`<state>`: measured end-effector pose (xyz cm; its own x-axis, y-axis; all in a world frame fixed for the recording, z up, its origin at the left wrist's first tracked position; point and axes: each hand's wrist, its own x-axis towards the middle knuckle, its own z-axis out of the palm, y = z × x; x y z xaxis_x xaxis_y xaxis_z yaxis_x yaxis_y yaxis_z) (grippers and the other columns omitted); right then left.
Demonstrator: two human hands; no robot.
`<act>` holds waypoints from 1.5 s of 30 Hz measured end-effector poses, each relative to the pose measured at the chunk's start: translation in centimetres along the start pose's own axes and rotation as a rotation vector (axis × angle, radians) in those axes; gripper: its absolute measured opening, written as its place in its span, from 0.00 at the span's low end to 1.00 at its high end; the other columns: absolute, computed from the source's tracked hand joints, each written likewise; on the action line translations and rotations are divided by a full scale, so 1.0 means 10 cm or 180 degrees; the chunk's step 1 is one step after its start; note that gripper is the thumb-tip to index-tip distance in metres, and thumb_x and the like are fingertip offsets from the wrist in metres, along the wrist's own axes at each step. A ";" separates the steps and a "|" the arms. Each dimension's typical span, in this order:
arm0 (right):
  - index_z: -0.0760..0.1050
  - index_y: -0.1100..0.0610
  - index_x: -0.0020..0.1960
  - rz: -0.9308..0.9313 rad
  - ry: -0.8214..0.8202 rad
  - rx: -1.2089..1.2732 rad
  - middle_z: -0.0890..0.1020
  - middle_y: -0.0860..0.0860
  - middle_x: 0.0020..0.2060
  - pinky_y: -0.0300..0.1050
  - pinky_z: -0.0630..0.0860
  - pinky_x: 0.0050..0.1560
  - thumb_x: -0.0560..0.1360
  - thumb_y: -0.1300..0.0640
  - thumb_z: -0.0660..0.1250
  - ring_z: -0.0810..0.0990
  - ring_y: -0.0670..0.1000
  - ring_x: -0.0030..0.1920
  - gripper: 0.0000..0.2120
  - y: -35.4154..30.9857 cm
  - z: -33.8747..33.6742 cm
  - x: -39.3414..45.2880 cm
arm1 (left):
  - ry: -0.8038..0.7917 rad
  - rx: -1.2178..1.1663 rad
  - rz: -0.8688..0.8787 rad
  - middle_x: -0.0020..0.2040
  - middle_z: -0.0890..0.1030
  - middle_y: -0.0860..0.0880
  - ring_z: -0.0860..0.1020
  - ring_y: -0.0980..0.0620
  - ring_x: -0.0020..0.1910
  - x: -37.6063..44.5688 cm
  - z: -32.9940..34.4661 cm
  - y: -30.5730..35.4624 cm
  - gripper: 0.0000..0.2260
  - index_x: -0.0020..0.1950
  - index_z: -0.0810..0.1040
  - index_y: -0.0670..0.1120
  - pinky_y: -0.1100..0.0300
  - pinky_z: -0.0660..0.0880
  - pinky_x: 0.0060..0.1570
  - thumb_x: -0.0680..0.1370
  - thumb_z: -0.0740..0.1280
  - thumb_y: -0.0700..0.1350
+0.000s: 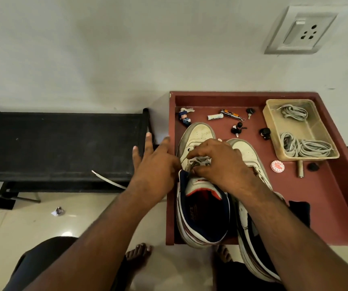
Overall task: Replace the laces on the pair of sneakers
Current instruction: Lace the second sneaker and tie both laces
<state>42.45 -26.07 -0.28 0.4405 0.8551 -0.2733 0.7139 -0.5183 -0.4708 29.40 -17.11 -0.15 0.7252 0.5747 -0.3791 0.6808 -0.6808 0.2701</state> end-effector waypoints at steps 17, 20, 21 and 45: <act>0.80 0.44 0.58 -0.0025 -0.0048 0.0147 0.73 0.44 0.50 0.49 0.72 0.59 0.69 0.52 0.76 0.74 0.48 0.57 0.18 0.05 0.01 0.05 | 0.0188 -0.0697 0.0309 0.68 0.71 0.52 0.69 0.50 0.68 0.10 0.07 -0.21 0.13 0.60 0.80 0.53 0.49 0.70 0.68 0.78 0.68 0.42; 0.79 0.46 0.60 -0.0031 -0.0068 0.0196 0.75 0.46 0.51 0.43 0.72 0.54 0.68 0.55 0.76 0.76 0.47 0.54 0.21 0.06 0.02 0.06 | 0.0147 -0.0611 0.0348 0.73 0.65 0.50 0.62 0.48 0.73 0.14 0.12 -0.14 0.12 0.59 0.82 0.50 0.51 0.66 0.71 0.76 0.70 0.41; 0.79 0.47 0.60 -0.0020 -0.0079 0.0251 0.75 0.46 0.51 0.41 0.72 0.53 0.68 0.55 0.77 0.76 0.46 0.53 0.21 0.06 0.01 0.06 | 0.0133 -0.0620 0.0350 0.73 0.65 0.51 0.62 0.48 0.73 0.16 0.14 -0.16 0.11 0.57 0.83 0.49 0.51 0.66 0.71 0.76 0.70 0.41; 0.78 0.46 0.63 -0.0744 -0.0332 0.1314 0.81 0.38 0.58 0.27 0.69 0.55 0.72 0.47 0.73 0.75 0.29 0.52 0.19 -0.29 -0.21 -0.24 | -0.0289 -0.4538 0.1550 0.71 0.73 0.45 0.63 0.57 0.75 0.00 -0.60 -0.38 0.09 0.44 0.87 0.51 0.60 0.65 0.67 0.68 0.77 0.53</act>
<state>40.48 -26.69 3.49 0.2222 0.9556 -0.1933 0.5024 -0.2822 -0.8173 27.39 -11.82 4.14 0.9307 0.3636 -0.0394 -0.0518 0.2378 0.9699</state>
